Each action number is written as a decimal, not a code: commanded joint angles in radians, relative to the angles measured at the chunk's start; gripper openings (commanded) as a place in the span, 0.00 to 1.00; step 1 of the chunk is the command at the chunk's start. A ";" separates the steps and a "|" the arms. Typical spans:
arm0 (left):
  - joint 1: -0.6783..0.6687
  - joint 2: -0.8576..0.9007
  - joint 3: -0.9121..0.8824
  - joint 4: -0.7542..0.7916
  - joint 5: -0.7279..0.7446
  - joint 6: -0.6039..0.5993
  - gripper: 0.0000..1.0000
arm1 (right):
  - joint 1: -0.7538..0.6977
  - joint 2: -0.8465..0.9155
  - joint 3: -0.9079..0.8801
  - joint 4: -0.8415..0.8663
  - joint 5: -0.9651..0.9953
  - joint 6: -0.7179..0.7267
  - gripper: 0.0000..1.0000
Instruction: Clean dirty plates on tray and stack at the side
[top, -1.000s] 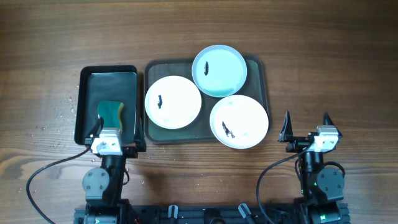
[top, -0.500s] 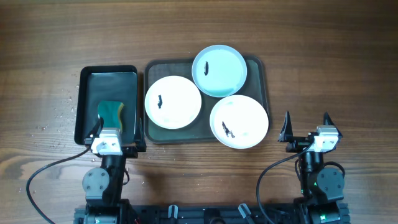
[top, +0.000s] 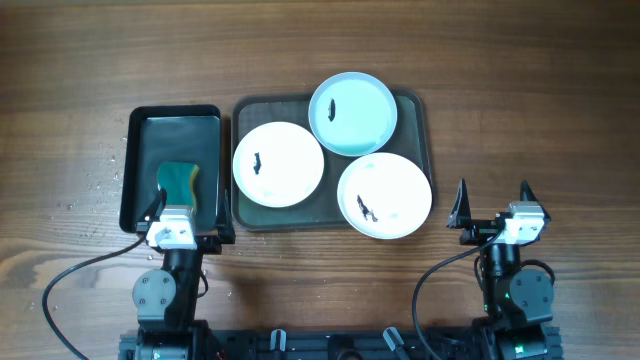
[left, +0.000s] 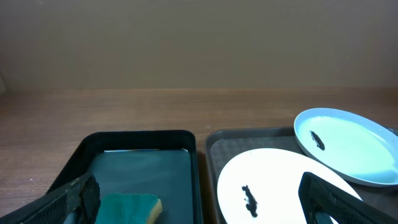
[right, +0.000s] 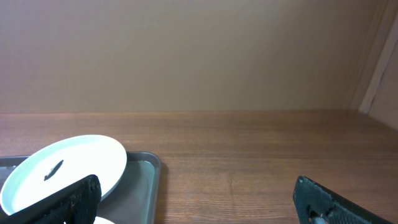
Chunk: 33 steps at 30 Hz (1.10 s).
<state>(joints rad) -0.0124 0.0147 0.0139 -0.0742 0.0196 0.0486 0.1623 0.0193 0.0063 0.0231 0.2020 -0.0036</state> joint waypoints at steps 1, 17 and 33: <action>0.009 0.001 -0.008 0.002 -0.010 0.019 1.00 | 0.005 -0.001 -0.001 0.002 -0.018 0.005 1.00; 0.009 0.001 -0.008 0.015 -0.018 0.038 1.00 | 0.005 -0.001 -0.001 0.002 -0.018 0.004 1.00; 0.009 0.002 0.085 0.074 0.080 -0.194 1.00 | 0.005 0.011 0.096 0.044 -0.232 0.064 1.00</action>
<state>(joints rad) -0.0124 0.0166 0.0216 0.0284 0.0769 -0.0036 0.1623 0.0196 0.0154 0.1127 0.0463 0.0242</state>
